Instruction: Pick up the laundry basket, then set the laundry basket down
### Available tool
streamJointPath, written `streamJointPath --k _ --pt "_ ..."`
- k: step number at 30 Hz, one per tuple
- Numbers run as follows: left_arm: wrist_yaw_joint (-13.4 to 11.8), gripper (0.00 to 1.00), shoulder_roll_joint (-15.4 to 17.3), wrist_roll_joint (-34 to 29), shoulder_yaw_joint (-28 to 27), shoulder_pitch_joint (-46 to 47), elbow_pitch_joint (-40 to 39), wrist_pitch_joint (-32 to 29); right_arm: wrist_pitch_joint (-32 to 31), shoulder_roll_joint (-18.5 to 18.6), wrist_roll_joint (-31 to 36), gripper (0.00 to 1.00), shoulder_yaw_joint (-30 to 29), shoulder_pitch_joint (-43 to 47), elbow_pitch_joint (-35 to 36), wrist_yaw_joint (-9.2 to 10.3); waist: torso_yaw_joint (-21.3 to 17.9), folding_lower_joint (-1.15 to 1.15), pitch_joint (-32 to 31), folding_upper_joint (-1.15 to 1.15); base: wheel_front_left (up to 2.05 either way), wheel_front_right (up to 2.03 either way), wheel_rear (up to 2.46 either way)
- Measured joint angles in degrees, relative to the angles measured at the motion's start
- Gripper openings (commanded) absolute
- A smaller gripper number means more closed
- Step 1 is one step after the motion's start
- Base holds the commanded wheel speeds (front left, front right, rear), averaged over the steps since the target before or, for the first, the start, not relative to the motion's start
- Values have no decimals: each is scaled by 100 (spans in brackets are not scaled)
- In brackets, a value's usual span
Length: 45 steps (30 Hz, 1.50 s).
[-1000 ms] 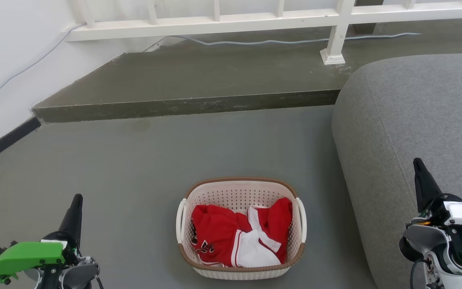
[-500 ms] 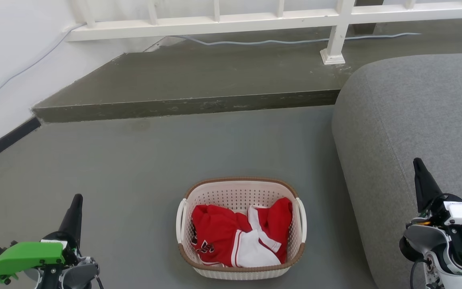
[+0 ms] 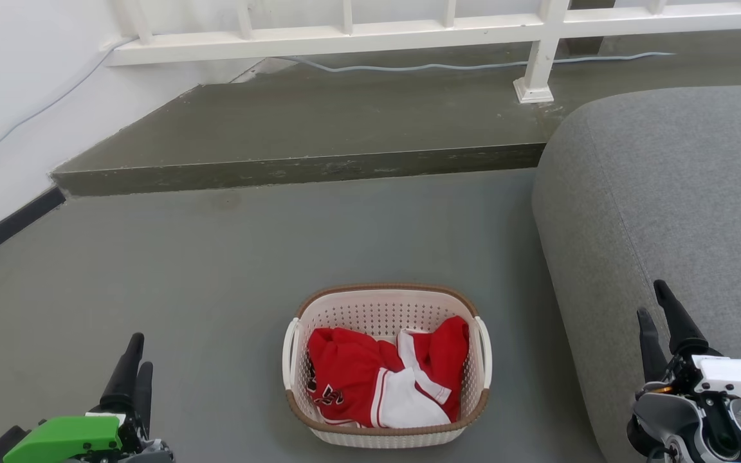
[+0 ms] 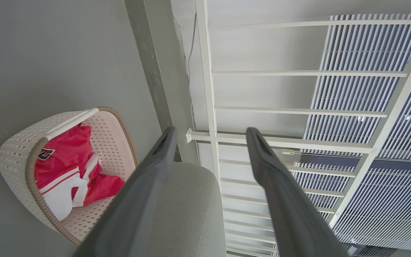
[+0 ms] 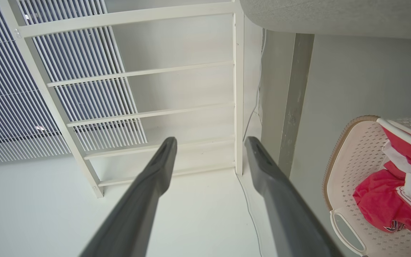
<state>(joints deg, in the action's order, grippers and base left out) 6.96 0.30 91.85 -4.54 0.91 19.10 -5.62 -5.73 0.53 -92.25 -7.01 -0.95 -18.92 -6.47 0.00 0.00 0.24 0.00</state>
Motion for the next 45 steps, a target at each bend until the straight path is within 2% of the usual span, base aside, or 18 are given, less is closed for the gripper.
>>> streamJointPath --k 9,21,34,45 --pt "0 100 4 -57 93 5 -112 131 124 4 8 100 107 -8 144 0 1 0 6 0 0 0 0" --pt "0 100 75 -516 308 19 -255 378 354 87 349 100 357 -64 353 0 1 0 15 0 0 0 0" --pt "0 100 325 -1645 681 34 -304 635 643 270 971 100 740 -131 541 -1 0 0 23 0 0 0 0" --pt "-90 100 415 -2647 730 151 -368 818 831 558 1948 100 1137 -220 563 -3 -11 0 37 0 0 0 0"
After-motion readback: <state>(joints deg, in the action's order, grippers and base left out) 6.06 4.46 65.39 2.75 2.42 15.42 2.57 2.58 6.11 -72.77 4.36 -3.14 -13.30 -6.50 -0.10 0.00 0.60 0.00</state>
